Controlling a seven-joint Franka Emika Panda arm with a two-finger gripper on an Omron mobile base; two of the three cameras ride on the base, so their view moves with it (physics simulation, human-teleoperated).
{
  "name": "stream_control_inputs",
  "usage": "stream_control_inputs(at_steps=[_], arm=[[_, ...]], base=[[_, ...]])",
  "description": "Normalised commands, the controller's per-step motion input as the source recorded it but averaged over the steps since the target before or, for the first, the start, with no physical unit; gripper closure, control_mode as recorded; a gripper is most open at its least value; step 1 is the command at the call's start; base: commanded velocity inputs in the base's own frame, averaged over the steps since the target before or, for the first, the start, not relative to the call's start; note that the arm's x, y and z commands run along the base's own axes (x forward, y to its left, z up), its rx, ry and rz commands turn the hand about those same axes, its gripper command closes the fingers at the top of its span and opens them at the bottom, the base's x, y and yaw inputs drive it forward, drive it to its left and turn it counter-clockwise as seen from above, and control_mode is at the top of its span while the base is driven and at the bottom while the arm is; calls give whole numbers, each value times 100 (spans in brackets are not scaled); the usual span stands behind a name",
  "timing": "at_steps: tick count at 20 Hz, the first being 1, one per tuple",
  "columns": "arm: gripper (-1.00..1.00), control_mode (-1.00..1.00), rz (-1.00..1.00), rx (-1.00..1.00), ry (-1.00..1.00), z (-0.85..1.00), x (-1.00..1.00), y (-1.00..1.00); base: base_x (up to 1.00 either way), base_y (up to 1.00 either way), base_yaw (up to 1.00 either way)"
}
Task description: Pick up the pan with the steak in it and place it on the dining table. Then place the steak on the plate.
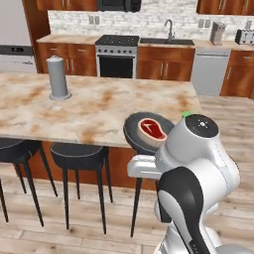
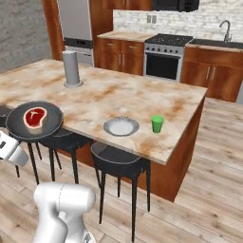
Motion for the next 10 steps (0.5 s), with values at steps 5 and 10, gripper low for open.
stream_control_inputs(at_steps=[5,10], arm=[[100,100,0,0,0,0,0,0],[100,100,0,0,0,0,0,0]], base=[[5,7,-30],[1,2,-1]])
